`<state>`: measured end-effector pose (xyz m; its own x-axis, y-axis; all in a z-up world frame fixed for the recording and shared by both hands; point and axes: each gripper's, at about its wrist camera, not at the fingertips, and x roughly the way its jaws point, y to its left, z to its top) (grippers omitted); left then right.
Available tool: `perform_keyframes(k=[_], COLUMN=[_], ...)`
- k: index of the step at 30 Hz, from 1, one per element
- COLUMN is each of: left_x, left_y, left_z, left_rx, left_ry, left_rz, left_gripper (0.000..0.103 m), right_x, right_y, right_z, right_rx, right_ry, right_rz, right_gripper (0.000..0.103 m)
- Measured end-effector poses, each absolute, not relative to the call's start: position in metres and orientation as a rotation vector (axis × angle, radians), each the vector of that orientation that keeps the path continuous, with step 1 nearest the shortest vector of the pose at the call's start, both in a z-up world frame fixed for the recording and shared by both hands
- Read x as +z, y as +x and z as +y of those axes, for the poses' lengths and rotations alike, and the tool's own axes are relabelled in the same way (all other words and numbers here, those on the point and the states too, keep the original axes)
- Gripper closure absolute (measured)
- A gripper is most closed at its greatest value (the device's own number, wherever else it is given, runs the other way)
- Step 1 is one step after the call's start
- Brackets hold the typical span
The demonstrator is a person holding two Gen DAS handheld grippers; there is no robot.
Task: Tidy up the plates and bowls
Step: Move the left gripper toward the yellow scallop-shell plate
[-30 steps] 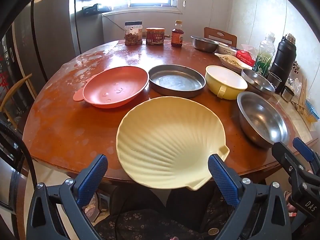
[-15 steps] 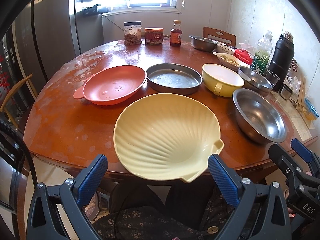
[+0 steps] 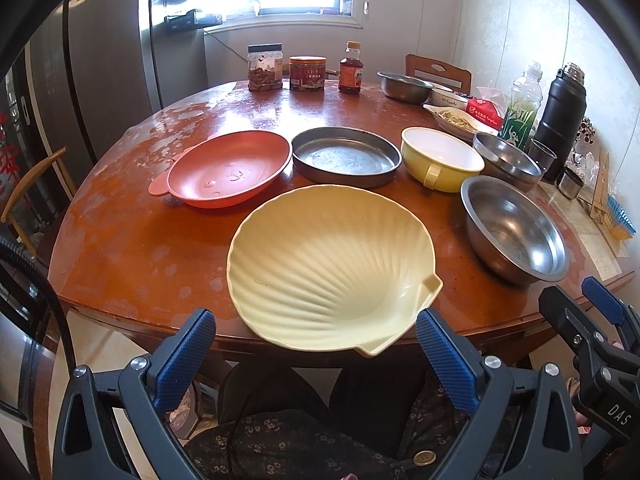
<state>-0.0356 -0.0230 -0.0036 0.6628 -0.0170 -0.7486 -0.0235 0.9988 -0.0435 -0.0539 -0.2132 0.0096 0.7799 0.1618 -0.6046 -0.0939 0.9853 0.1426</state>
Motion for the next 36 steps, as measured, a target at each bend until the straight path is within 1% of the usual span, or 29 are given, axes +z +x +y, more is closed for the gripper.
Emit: perform_keyframes(k=[23,36], left_x=[-0.004,-0.007], left_y=[-0.040,-0.040], left_z=[-0.024,-0.008], left_rx=[0.011,0.028], left_ry=[-0.046,-0.058], left_rz=[0.843,0.849], left_gripper=[0.002,0.002], right_x=[0.013,0.019], right_y=[-0.061,-0.055], right_z=[-0.213,-0.190], right_rx=[0.142,0.198], right_ry=[0.111,0.087], right_rz=[0.649,0.644], right_gripper=[0.000,0.000])
